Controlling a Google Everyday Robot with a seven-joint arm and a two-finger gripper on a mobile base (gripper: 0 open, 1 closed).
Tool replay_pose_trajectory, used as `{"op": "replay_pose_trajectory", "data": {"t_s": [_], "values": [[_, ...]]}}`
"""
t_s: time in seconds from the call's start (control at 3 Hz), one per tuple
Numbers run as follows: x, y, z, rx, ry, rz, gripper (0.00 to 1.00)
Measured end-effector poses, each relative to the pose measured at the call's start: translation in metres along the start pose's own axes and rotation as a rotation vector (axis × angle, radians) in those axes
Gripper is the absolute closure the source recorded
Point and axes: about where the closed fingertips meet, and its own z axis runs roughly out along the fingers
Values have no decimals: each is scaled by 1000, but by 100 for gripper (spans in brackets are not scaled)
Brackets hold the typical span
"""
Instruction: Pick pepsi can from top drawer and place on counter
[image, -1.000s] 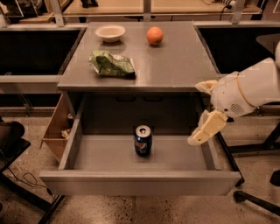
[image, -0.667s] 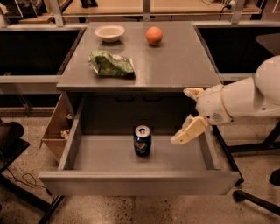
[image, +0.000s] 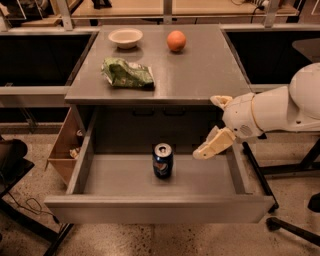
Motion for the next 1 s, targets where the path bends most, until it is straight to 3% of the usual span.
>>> {"op": "replay_pose_trajectory", "data": {"t_s": [0.33, 0.67, 1.0], "values": [[8, 5, 37, -35, -77, 17, 0], [25, 9, 88, -70, -199, 35, 0], [42, 12, 131, -100, -296, 3, 0]]}}
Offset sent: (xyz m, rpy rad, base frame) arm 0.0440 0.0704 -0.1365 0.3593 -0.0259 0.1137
